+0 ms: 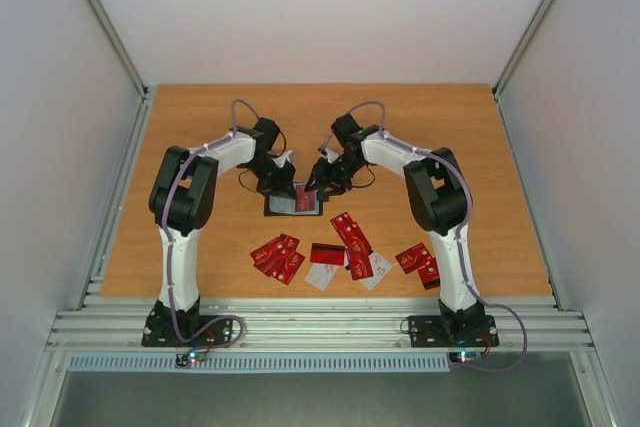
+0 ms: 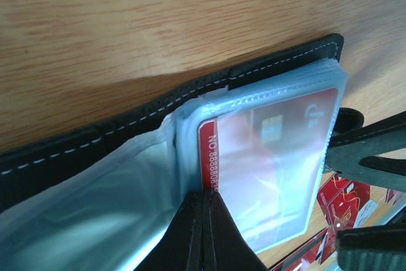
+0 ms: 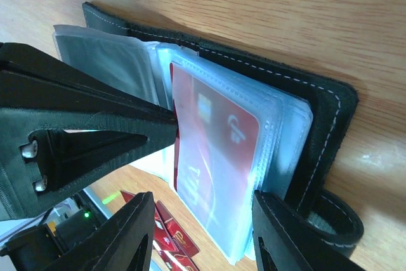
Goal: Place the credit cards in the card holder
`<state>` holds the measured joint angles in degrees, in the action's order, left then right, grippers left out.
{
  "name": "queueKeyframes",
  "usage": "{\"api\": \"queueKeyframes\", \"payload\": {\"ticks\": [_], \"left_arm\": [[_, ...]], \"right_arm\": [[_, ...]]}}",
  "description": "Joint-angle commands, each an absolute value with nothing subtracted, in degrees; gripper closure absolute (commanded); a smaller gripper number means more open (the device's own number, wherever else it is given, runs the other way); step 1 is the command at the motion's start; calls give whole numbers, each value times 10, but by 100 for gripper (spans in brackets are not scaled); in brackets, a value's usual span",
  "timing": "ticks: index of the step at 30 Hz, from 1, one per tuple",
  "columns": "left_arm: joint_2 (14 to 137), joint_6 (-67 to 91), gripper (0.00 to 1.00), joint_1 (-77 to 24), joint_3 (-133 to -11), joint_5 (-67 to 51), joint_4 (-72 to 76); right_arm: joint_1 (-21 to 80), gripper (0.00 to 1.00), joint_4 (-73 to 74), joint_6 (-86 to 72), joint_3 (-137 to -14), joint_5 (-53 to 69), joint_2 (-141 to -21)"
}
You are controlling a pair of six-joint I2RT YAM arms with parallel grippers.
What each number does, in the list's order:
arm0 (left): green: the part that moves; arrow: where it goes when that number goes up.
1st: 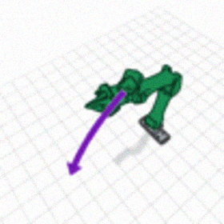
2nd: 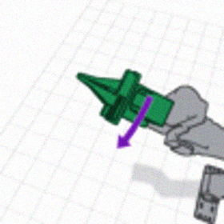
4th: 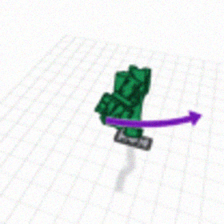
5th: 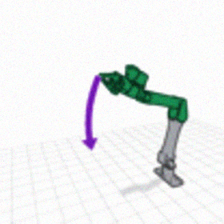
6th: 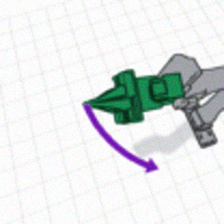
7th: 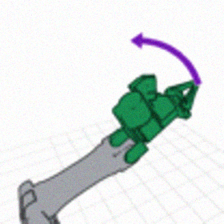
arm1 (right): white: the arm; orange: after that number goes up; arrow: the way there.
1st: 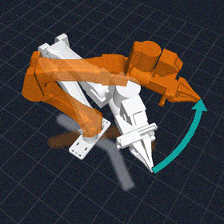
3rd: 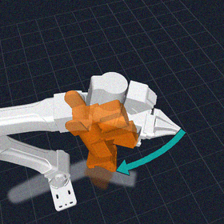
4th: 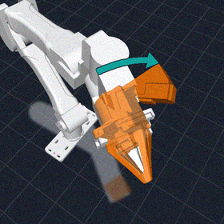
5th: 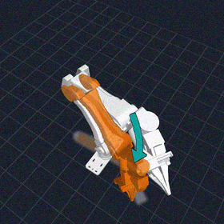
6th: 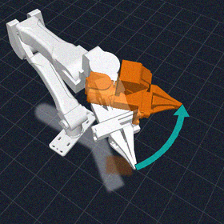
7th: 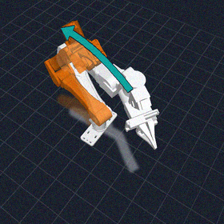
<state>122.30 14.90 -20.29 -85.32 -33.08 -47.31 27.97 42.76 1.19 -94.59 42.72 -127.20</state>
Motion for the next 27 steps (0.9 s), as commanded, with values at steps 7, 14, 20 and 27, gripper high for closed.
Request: {"api": "queueKeyframes", "payload": {"ticks": [7,14,20,27], "left_arm": [[1268,146,100,-208,-847,-311,-468],[1269,151,100,-208,-848,-319,-464],[1262,154,100,-208,-856,-317,-476],[1214,178,100,-192,-867,-302,-496]], "right_arm": [[290,57,413,3,-969,462,-1297],[293,57,405,1,-966,482,-1287],[300,57,397,1,-973,501,-1278],[308,57,418,-20,-1001,500,-1287]]}}
